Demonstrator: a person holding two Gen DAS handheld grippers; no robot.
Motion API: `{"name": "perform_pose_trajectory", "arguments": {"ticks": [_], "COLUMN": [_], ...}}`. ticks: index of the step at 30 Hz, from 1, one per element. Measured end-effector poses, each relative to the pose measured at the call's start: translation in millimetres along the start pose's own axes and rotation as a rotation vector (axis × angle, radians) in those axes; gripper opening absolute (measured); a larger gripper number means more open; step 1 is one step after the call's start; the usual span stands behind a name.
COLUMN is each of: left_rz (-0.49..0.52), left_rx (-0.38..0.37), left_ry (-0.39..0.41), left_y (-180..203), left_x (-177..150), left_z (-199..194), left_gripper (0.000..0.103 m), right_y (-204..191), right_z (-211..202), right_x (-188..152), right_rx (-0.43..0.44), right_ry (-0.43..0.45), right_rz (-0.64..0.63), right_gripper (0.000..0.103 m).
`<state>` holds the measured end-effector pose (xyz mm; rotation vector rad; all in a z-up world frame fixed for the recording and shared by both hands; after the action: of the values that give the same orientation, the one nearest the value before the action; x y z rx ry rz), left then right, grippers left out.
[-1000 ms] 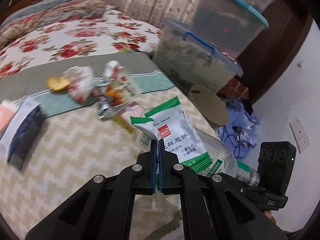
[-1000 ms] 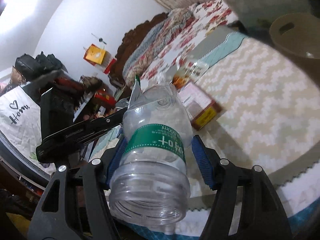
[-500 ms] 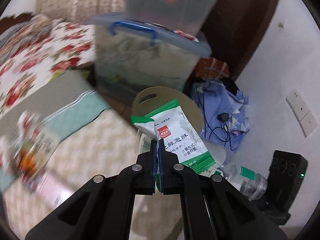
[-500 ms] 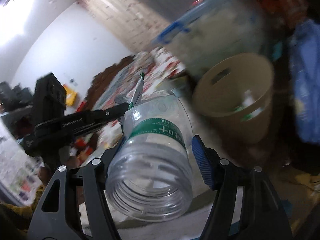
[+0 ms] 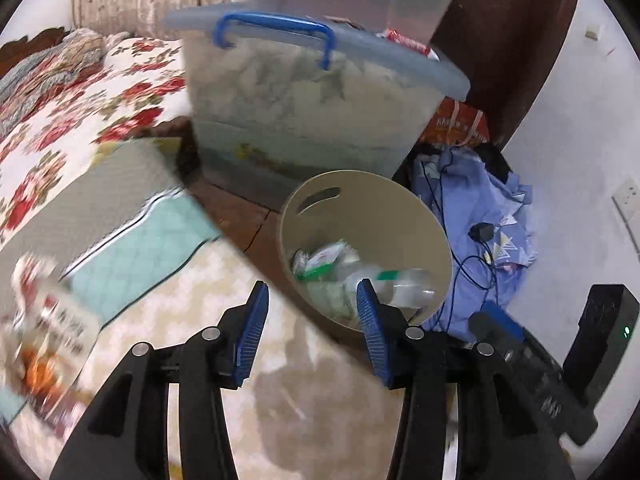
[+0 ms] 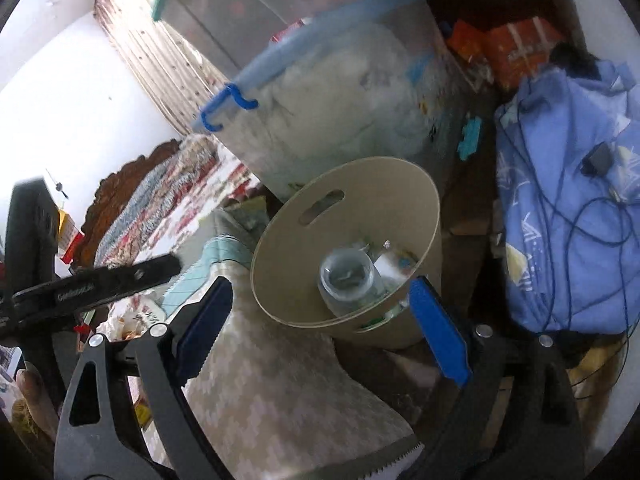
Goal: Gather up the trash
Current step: 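Move both open tools back over the bed, then grasp the bread slice with the right tool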
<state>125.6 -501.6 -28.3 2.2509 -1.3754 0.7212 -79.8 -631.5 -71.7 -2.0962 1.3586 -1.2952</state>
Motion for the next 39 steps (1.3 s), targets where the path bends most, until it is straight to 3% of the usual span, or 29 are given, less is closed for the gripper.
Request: {"name": "perform_pose_trajectory", "arguments": {"ticks": [4,7,13,20,25,27,33,37,39], "left_rz": [-0.044,-0.064,-0.12,-0.275,-0.319,-0.333,-0.362,-0.375,-0.382], "left_rx": [-0.026,-0.032,0.045,0.155,0.182,0.181,0.189,0.195,0.185], "left_ry": [0.006,-0.006,-0.039,-0.036,-0.007,0.009,0.029,0.027,0.035], "left_y": [-15,-23,-58,-113,-133,-138,-145,-149,-151], "left_x": [-48,-91,-180,-253,-279,-285,-300,-313,-317], "left_z": [-40,-68,-116,-160,-178,-183,-196,-203,-205], "left_gripper": [0.044,0.044,0.044,0.044,0.044,0.044,0.044,0.044,0.044], "right_y": [-18,-39,-94,-157,-212,-232,-279,-295,-303], "right_z": [-21,-23,2,47,97,129,244,277,286], "right_x": [-17,-32,-76,-133,-135,-122,-109,-115,-128], "right_rx": [0.043,0.086,0.17,0.239,0.276,0.244,0.114,0.084,0.122], "right_ry": [0.043,0.014,-0.163,-0.388,-0.488,-0.497,-0.603,-0.65,-0.738], "right_rz": [-0.035,-0.072,-0.18,-0.274,-0.344,-0.337,-0.294,-0.295,-0.311], "right_gripper": [0.086,0.079,0.065,0.062,0.064,0.068,0.068,0.067,0.065]}}
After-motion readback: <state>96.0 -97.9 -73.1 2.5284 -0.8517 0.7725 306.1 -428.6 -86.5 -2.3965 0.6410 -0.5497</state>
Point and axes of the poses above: each gripper's, at about its wrist camera, not at the fingertips, and z roughly the way its jaws point, y to its right, x to its top, the point moved 3 cm from there along z, roughly the way its jaws point, and after that the axes turned 13 degrees about z, right-handed, at the moved point
